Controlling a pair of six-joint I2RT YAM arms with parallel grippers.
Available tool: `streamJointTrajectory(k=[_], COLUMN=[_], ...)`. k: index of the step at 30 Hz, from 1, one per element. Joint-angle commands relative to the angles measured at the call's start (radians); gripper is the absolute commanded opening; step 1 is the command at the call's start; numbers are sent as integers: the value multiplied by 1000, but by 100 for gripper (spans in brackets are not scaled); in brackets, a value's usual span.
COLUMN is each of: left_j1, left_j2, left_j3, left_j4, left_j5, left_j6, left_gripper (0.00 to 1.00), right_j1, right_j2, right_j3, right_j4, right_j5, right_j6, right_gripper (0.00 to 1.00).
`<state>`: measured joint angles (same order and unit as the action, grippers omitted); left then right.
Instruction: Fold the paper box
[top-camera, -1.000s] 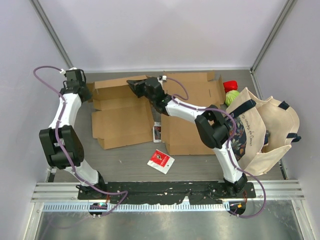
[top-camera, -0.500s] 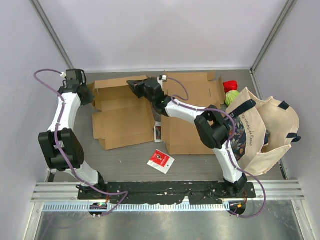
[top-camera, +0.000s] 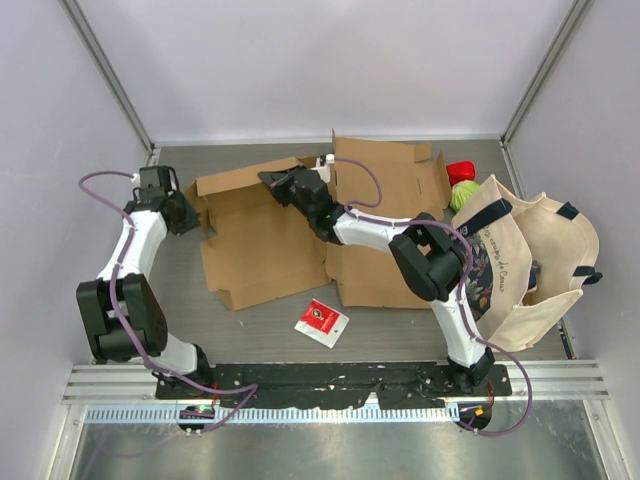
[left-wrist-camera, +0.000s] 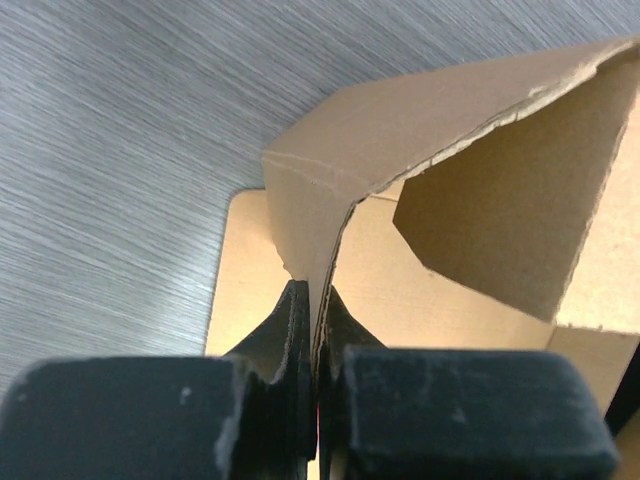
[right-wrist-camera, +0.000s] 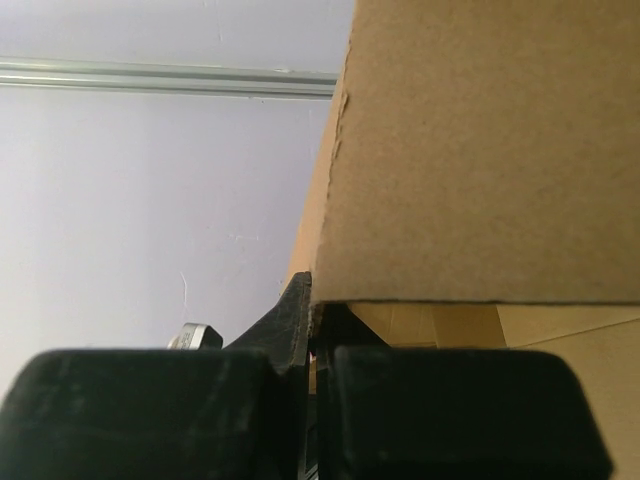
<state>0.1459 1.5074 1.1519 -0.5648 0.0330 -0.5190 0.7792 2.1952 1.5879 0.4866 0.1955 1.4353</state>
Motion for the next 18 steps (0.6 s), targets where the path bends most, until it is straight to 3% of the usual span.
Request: streamJointTrajectory(k=[1,8,11,15,18], left_j1=[-6,-5,3,12,11], left_j2=[-59,-108,-134,-278,-445], left_j3=[-57,-95,-86,-109,-159], left_j4=[97,170,149,111,67], left_j5=[116,244,234,84,-158], left_j6=[-65,-75,-52,-19,-64], left_gripper=[2,25,34,40,34], right_j1=[6,17,17,11,2], right_j2=[-37,-22,-34,-35,-32], right_j3=[-39,-31,-40,-43,-43], right_j4=[-14,18,21,18,21], right_j5=[50,33,36,28,12], right_j6=[-87,-41,-38,-27,-13], right_gripper=[1,1,1,1,1])
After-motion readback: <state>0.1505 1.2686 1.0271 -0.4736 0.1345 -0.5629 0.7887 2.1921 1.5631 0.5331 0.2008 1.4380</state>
